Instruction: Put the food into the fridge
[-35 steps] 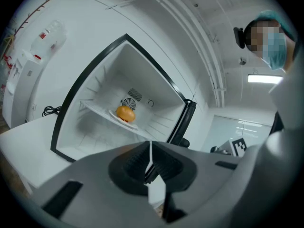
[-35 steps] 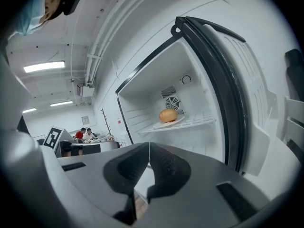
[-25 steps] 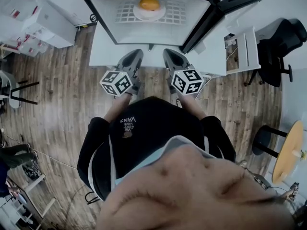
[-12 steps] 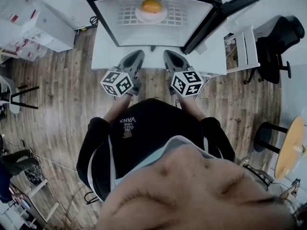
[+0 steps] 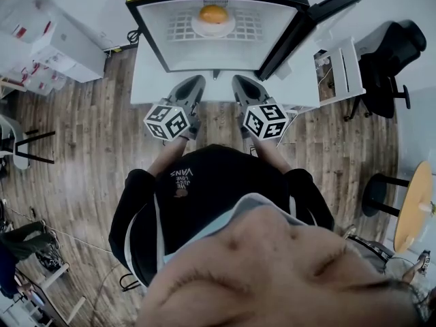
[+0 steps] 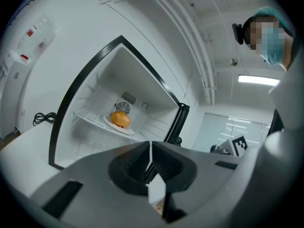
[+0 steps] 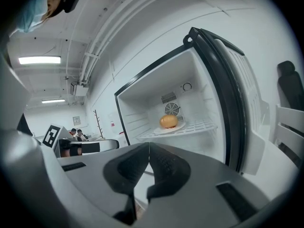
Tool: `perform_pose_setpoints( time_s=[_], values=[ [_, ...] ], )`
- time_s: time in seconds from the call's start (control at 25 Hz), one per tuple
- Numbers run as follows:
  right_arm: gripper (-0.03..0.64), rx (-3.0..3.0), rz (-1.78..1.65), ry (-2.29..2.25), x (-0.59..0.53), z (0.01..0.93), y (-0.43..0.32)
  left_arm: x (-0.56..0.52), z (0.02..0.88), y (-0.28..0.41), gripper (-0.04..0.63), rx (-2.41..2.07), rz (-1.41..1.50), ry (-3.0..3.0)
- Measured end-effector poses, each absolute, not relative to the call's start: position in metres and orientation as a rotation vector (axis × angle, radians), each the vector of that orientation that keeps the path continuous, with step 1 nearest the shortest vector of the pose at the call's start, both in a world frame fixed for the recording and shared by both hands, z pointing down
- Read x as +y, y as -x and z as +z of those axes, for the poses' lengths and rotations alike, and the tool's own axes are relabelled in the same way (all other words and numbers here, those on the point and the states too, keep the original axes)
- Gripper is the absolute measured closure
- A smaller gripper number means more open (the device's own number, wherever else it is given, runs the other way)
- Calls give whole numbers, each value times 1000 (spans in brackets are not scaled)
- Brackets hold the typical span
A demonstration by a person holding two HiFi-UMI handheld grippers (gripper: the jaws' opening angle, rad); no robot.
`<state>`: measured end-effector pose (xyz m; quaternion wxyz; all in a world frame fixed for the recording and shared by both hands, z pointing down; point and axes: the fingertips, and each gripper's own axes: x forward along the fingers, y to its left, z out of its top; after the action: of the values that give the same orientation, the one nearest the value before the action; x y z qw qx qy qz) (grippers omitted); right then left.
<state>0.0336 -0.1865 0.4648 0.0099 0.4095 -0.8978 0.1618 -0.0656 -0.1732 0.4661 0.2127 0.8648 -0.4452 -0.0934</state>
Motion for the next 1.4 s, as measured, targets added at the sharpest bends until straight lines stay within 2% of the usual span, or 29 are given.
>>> perform_pose_setpoints(
  time_s=[1.4],
  values=[
    [604, -2778, 482, -1306, -164, 465, -31, -149, 465, 69, 569, -1229, -249, -2418]
  ],
)
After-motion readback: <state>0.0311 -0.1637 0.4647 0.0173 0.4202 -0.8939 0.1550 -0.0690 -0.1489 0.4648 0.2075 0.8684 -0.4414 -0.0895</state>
